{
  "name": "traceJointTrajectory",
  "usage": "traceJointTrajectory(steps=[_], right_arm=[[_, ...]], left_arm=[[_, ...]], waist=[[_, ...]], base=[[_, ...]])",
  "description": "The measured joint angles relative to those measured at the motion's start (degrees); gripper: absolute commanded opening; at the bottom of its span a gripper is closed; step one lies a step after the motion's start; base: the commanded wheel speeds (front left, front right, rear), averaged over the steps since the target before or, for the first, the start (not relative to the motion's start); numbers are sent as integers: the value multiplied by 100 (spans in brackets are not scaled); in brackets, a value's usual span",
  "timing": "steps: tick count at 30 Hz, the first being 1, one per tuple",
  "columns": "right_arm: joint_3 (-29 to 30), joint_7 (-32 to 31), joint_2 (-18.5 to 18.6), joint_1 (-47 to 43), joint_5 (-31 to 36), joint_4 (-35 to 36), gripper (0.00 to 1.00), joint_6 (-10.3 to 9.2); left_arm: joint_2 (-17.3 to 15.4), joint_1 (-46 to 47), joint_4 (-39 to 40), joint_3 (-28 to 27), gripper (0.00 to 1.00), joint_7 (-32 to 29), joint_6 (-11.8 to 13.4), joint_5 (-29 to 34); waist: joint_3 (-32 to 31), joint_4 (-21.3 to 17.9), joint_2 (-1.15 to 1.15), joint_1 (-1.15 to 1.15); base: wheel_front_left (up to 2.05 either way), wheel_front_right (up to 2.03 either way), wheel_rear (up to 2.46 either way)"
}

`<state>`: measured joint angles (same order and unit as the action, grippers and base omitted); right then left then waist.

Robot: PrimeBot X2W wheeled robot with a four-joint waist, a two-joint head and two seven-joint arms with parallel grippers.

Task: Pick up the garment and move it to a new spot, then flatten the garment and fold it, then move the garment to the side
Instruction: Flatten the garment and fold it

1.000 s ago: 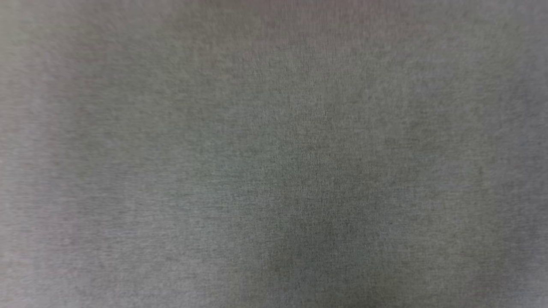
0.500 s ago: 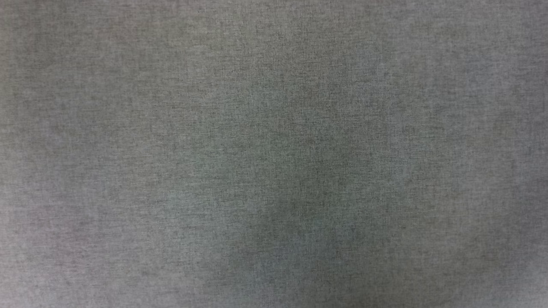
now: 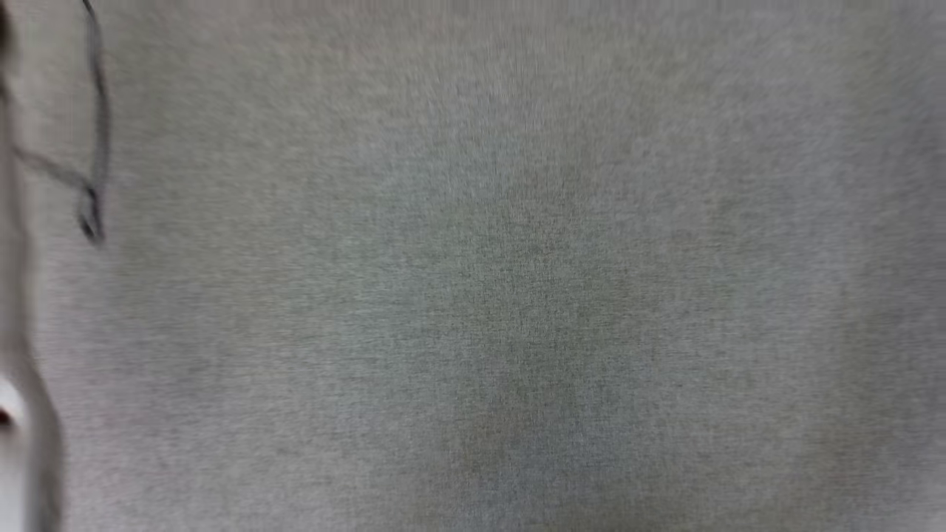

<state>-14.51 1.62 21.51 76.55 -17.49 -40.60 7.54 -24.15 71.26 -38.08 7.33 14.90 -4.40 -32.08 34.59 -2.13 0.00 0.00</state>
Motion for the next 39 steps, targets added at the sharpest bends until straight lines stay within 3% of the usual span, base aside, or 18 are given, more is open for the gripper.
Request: traceJointTrajectory(steps=[6,12,21,27,30,32,33,34,35,39], right_arm=[[231,-244,230,-2044,-286,1068,0,0],[989,-642,102,-4289,-236,2416,0,0],[1915,-1203,-843,-7274,-89,3873,0,0],[2169,-1500,-1451,-8814,-14,4124,0,-1],[2192,-1562,-1582,-9289,55,4109,0,-1],[2198,-1588,-1638,-9557,157,4027,24,-1],[2203,-1610,-1663,-9679,180,3991,46,-1],[2214,-1623,-1686,-9768,179,3955,81,-1],[2185,-1675,-1691,-9826,179,3922,100,-1],[2128,-1780,-1706,-9862,120,3968,100,-3]], left_arm=[[422,-2148,867,-441,0,0,58,52],[857,-4265,1786,-537,0,-2,254,127],[962,-6472,2390,-416,0,-309,592,112],[1017,-7647,2568,-233,0,-615,815,170],[1014,-8076,2654,-212,0,-715,913,174],[1006,-8296,2696,-179,0,-770,953,182],[994,-8379,2730,-160,0,-778,962,210],[979,-8440,2769,-143,0,-795,969,215],[962,-8491,2810,-116,0,-827,969,221],[943,-8592,2961,-8,0,-869,994,308]], waist=[[-675,79,0,0],[-1415,158,0,-2],[-2367,297,0,-3],[-2953,359,0,-3],[-3186,362,0,-3],[-3323,357,0,-3],[-3384,356,0,-3],[-3435,355,0,-3],[-3476,354,0,-3],[-3535,362,0,-2]], base=[[0,0,0],[0,0,0],[0,0,0],[0,0,0],[0,0,0],[0,0,0],[0,0,0],[0,0,0],[0,0,0],[0,0,0]])
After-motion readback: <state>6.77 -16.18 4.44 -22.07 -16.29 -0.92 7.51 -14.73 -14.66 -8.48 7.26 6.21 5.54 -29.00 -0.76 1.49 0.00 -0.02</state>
